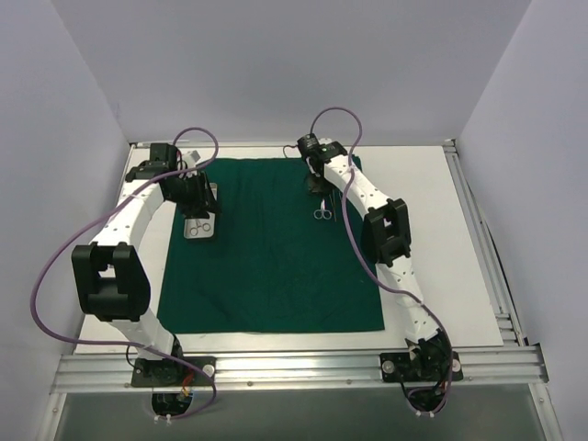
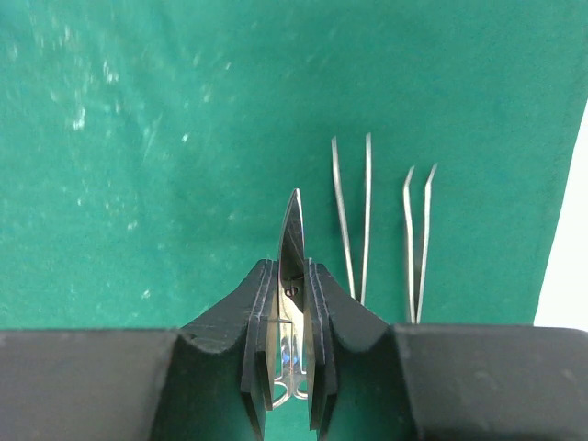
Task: Open and lay out the surgical kit
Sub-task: Place the medical item in the surgical kit.
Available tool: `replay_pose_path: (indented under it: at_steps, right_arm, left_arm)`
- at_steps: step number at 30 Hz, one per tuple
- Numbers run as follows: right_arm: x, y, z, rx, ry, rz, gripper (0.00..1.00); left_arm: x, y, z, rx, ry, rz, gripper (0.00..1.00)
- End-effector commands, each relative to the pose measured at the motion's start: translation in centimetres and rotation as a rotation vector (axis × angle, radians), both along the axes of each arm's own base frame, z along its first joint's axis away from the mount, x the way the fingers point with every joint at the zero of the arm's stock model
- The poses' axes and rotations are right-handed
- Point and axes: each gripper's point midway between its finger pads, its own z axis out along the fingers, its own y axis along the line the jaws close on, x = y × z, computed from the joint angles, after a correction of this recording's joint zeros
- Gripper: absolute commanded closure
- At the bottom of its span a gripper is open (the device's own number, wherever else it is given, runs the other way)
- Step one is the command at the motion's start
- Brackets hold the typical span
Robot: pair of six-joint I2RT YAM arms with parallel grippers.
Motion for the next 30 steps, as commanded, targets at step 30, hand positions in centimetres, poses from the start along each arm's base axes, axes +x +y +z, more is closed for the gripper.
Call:
replay_pose_path:
  at_steps: [30]
  right_arm:
    - [0.6, 0.6, -3.4, 0.006, 0.044, 0.012, 0.82]
  left_arm:
    - [2.0, 1.2, 0.5, 0.008, -0.011, 0.001, 0.48]
